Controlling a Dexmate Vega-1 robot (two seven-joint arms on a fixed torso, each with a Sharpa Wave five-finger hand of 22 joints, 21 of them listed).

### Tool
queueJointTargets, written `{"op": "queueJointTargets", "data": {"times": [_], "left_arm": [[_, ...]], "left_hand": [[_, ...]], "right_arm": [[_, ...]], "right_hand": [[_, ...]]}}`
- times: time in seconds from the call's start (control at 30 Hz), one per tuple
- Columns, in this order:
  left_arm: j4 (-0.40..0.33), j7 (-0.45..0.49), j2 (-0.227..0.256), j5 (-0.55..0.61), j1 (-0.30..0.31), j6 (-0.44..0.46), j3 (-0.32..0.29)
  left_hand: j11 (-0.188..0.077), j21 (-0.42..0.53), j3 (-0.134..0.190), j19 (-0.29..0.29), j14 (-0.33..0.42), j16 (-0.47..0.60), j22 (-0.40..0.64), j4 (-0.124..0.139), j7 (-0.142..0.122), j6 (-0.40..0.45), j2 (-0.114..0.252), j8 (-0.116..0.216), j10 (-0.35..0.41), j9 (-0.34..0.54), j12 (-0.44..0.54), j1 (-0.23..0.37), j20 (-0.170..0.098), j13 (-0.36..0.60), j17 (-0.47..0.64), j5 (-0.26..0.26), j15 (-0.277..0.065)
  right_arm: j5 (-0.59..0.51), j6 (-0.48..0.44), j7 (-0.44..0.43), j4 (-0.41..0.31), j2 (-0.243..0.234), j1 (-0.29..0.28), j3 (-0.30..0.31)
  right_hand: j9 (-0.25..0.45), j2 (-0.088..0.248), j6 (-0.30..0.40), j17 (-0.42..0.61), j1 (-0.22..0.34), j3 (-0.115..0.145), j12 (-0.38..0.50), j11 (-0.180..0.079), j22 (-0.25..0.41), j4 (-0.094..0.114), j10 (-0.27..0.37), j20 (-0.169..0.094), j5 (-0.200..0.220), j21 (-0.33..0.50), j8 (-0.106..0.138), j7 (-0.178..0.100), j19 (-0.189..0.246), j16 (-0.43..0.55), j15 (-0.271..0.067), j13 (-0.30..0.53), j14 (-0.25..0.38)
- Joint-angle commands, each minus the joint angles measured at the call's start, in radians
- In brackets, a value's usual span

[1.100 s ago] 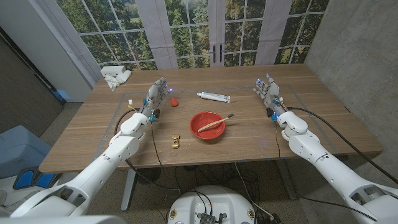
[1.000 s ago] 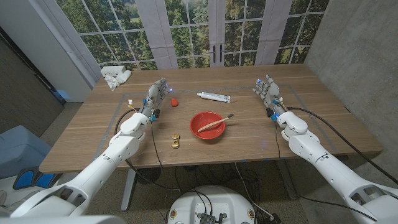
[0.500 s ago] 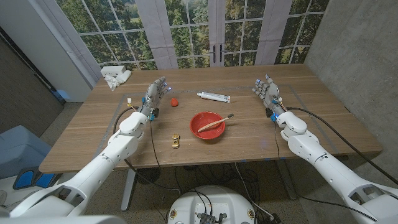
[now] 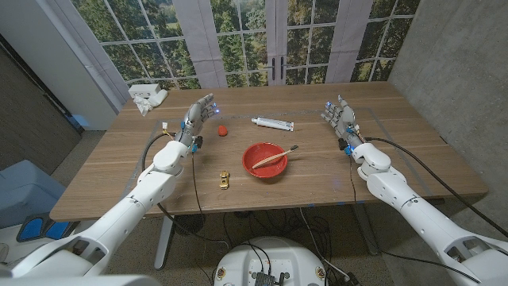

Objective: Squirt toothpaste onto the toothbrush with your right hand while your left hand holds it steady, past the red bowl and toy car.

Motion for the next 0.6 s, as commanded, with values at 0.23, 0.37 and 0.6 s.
{"op": "queueJointTargets", "data": {"times": [0.23,0.37,0.6], "left_arm": [[-0.122,0.115,0.075,0.170,0.024,0.075,0.016],[-0.147,0.122,0.089,0.189,0.030,0.090,0.017],[-0.197,0.144,0.113,0.235,0.044,0.118,0.018]], "left_hand": [[-0.006,-0.003,0.018,0.035,0.053,0.005,0.006,-0.058,0.014,0.056,-0.003,0.007,0.060,0.004,0.010,0.036,0.002,0.004,0.004,-0.010,-0.010],[-0.007,-0.005,0.019,0.037,0.056,0.002,0.007,-0.065,0.014,0.058,-0.005,0.005,0.066,0.004,0.009,0.037,0.002,0.004,0.005,-0.011,-0.011],[-0.004,-0.005,0.020,0.040,0.058,0.001,0.007,-0.067,0.013,0.058,-0.004,0.003,0.069,0.005,0.008,0.036,0.003,0.004,0.006,-0.012,-0.011]], "right_arm": [[-0.005,-0.002,-0.020,-0.027,-0.003,-0.019,0.000],[-0.008,0.002,-0.024,-0.035,-0.004,-0.026,0.000],[-0.012,0.010,-0.039,-0.058,-0.009,-0.046,0.004]], "right_hand": [[0.003,0.049,0.006,-0.001,0.014,0.004,0.004,0.004,0.002,-0.009,0.002,0.006,0.004,0.006,0.007,0.006,0.001,0.003,0.005,0.004,0.003],[0.003,0.048,0.006,-0.002,0.015,0.005,0.004,0.004,0.002,-0.010,0.002,0.006,0.004,0.006,0.007,0.006,0.001,0.003,0.005,0.004,0.004],[0.003,0.048,0.005,-0.004,0.016,0.005,0.004,0.004,0.002,-0.011,0.002,0.007,0.003,0.005,0.006,0.006,0.002,0.003,0.005,0.004,0.003]]}}
